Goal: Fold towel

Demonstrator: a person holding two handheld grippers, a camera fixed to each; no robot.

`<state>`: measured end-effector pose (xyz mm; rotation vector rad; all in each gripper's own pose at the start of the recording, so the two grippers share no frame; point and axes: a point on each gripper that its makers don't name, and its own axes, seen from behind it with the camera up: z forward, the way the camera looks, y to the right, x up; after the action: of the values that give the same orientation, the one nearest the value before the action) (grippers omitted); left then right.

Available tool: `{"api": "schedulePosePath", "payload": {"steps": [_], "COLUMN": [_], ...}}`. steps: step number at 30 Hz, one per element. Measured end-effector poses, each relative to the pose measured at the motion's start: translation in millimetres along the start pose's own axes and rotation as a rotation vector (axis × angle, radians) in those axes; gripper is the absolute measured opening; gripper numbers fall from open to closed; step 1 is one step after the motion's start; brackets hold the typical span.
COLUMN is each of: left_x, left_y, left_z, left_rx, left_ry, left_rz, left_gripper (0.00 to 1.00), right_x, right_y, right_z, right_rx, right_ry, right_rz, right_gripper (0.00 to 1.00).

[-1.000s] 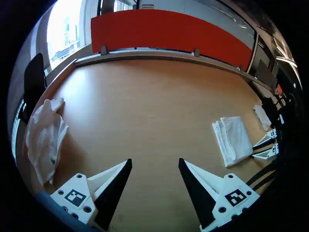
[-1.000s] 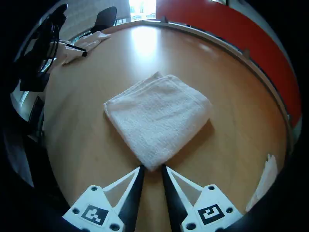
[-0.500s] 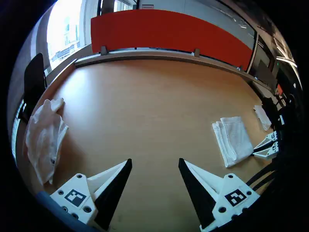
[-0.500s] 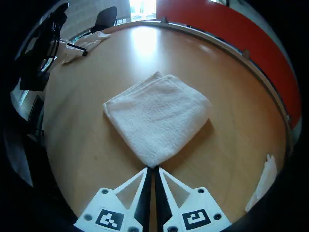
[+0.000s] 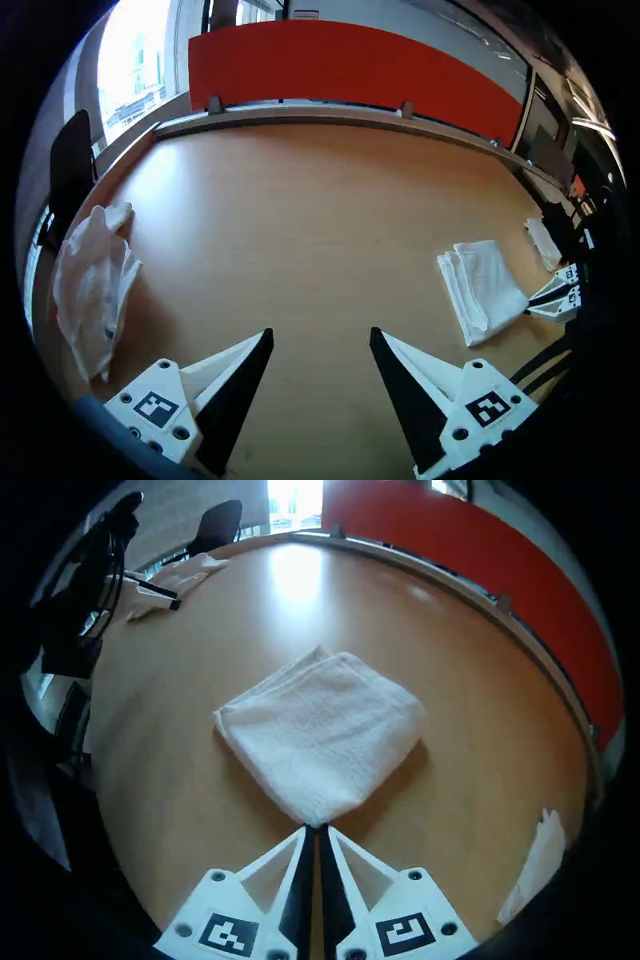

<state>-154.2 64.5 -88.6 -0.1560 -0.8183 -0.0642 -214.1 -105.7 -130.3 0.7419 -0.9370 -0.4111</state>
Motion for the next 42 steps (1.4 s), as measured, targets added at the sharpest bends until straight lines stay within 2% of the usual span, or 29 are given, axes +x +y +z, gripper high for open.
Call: {"api": "schedulePosePath", "payload": {"steps": [15,25,33,42], "left_x": [6.5,13.1,18.3,21.2], "left_y": [0.9,-0.9,-0.1,2.3], "left_z": [-3.4,-7.0,-8.6,-9.2], "left_rx": [-0.005,-0.006,-0.012,-0.018], "left_ry": [0.021,0.038,0.052,0.059], "left_rz": [-0.009,-0.008,-0.011,-0.005], "left_gripper": [0.89,0.89,0.89,0.89], "right_x": [94.5,153.0,170.7,169.7], "right_y": [18.6,33.6,49.6,64.1], "right_z": [-39.2,-75.1,-99.4,-112.6], "right_rx": [-0.057,-0.095,-0.130,-0.157], "right_ry": [0.161,0.264,0.295,0.295], "right_rz": [-0.097,-0.157,-0.163,-0.154], "right_gripper": [0.04,0.04,0.04,0.04]}}
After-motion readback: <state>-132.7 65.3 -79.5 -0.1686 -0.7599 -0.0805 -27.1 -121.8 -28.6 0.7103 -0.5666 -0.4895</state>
